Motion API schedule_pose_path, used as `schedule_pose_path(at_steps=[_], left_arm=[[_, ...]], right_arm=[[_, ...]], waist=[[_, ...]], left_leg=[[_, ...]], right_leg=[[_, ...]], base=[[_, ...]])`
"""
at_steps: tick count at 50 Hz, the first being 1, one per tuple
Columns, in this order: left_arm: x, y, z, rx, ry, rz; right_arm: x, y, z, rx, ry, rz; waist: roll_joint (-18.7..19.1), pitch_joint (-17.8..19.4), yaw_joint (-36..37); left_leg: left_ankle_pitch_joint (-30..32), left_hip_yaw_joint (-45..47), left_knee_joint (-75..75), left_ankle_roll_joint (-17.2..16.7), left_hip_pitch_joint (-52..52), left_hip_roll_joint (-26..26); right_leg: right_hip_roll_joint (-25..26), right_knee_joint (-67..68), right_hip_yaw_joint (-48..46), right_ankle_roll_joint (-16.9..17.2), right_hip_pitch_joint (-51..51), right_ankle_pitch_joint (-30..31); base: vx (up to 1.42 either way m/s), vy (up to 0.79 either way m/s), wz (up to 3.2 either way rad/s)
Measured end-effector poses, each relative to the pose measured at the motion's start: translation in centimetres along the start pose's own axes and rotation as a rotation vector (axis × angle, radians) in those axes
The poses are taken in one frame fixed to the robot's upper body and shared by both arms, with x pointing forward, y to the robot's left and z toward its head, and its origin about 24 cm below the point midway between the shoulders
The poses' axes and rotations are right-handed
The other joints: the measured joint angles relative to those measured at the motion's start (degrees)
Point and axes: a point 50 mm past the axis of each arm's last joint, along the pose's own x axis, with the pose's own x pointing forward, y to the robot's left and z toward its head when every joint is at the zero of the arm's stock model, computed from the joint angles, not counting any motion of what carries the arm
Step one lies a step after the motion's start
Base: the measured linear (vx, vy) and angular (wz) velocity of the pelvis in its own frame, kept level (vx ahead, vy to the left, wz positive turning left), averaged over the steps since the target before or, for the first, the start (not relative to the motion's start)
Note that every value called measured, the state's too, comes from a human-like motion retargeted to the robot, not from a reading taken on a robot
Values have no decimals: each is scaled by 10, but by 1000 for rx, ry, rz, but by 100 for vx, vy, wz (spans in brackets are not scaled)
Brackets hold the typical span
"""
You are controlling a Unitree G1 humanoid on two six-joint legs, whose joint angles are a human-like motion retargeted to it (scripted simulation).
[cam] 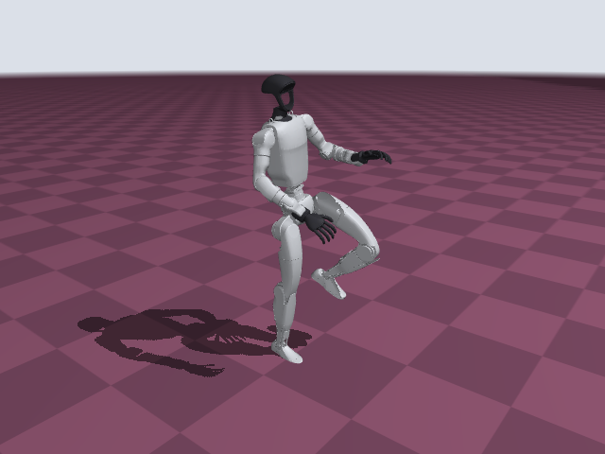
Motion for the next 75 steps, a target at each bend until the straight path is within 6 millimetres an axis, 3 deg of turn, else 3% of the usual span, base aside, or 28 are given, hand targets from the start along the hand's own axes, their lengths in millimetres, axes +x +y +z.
schedule_pose_path(at_steps=[5,8,10,13,17,22,26,28,30,32,35,36,37,40,42,45,47,50,52,55,58,61,67,70,72,75], left_arm=[[-13,-46,-9,4,77,-196],[-31,-76,-18,53,109,-328],[-37,-79,-17,90,82,-329],[-31,-64,-8,13,42,-259],[-32,-57,-5,-20,28,-264],[-42,-61,-12,-15,69,-287],[-54,-62,-24,-21,132,-305],[-55,-54,-30,-38,155,-286],[-59,-47,-35,-11,140,-265],[-54,-39,-38,-28,155,-215],[-63,-48,-45,34,151,-288],[-67,-51,-48,45,165,-310],[-70,-53,-51,60,176,-332],[-64,-51,-51,133,168,-357],[-54,-46,-45,171,133,-311],[-45,-41,-44,208,126,-279],[-45,-41,-49,220,158,-306],[-50,-44,-56,227,197,-348],[-48,-41,-57,236,209,-309],[-45,-41,-52,225,196,-272],[-45,-47,-46,208,177,-284],[-45,-55,-41,188,169,-309],[-47,-60,-33,122,167,-316],[-53,-64,-30,103,168,-317],[-46,-61,-29,99,163,-299],[-50,-66,-23,61,151,-304]], right_arm=[[2,5,8,-6,-13,17],[4,11,13,-59,-21,49],[4,12,18,-72,-40,50],[5,10,22,-79,-56,48],[3,15,24,-77,-60,61],[6,15,34,-75,-89,48],[9,8,44,-87,-122,-5],[13,-5,50,-114,-154,-70],[12,-18,58,-87,-205,-178],[15,-30,65,-114,-233,-249],[14,-27,70,-51,-287,-253],[12,-23,66,-44,-273,-236],[10,-21,62,-37,-254,-233],[3,-34,53,-18,-213,-315],[-2,-50,57,-23,-257,-378],[-4,-68,64,-69,-304,-447],[0,-73,70,-93,-318,-443],[7,-74,82,-125,-346,-426],[11,-79,92,-178,-377,-450],[13,-78,101,-278,-417,-488],[19,-62,99,-400,-423,-425],[21,-55,95,-455,-417,-374],[17,-76,90,-386,-405,-351],[16,-68,80,-365,-364,-331],[17,-73,74,-348,-331,-341],[14,-65,62,-322,-287,-326]], waist=[[-37,30,12],[-33,67,-5],[-36,82,-3],[-43,90,9],[-39,72,16],[-25,36,14],[6,2,11],[26,22,18],[46,37,28],[62,53,16],[57,35,-4],[57,34,-17],[56,32,-28],[54,20,-46],[58,10,-51],[63,6,-52],[69,2,-59],[90,-8,-69],[102,-18,-62],[114,-13,-66],[123,5,-82],[131,20,-97],[129,14,-104],[117,-13,-95],[110,-20,-86],[88,-50,-89]], left_leg=[[-24,18,127,-17,-200,16],[-29,27,157,-29,-258,5],[-33,31,163,-35,-280,13],[-27,41,139,-30,-274,26],[-4,28,59,-35,-231,2],[26,0,-136,-43,-109,-29],[43,17,-387,-23,58,6],[56,49,-572,-21,202,9],[88,73,-754,-43,341,7],[188,55,-1013,-40,486,-33],[240,29,-1133,-68,552,-46],[237,17,-1133,-83,562,-45],[236,3,-1133,-90,567,-45],[240,-41,-1133,-65,553,-46],[238,-55,-1133,-42,538,-42],[227,-59,-1133,-31,537,-35],[224,-58,-1133,-30,539,-25],[221,-54,-1133,-30,541,-1],[220,-39,-1133,-25,533,9],[215,-35,-1133,-27,544,13],[216,-50,-1133,-41,569,15],[215,-66,-1133,-50,593,14],[195,-83,-1124,-45,612,5],[184,-85,-1127,-46,612,-3],[183,-93,-1132,-35,607,-11],[167,-109,-1128,-42,598,-42]], right_leg=[[-30,15,1,0,20,-13],[-37,-54,-17,0,104,31],[-40,-59,-15,0,125,32],[-46,-41,-5,-2,128,18],[-37,-36,0,-8,127,6],[-9,-52,8,-14,123,-3],[33,-53,25,-17,113,-12],[46,-38,44,-14,131,-24],[67,6,63,-8,142,-53],[86,14,64,-12,165,-52],[103,94,44,-22,144,-59],[109,134,33,-26,133,-31],[112,185,21,-26,112,-5],[113,415,-11,-10,-31,82],[105,573,-26,-35,-150,92],[86,771,-36,-113,-302,14],[106,873,-30,-141,-394,-35],[154,1011,-38,-160,-531,-90],[184,1103,-46,-179,-646,-95],[190,1221,-77,-188,-771,-102],[171,1285,-115,-179,-842,-126],[136,1290,-142,-176,-866,-157],[75,1165,-166,-171,-811,-154],[91,1034,-161,-144,-747,-135],[101,899,-154,-127,-677,-127],[74,660,-156,-103,-545,-121]], base=[[24,-2,-5],[27,4,4],[28,2,-33],[27,2,-36],[26,4,-12],[28,6,-14],[33,10,-38],[39,16,-97],[46,22,-92],[45,28,5],[42,27,76],[39,26,124],[35,26,138],[27,23,118],[22,19,70],[22,14,14],[21,10,-8],[21,8,-23],[19,7,-60],[24,8,-6],[27,5,55],[28,7,64],[29,4,31],[30,-4,14],[28,-1,25],[37,-1,76]])
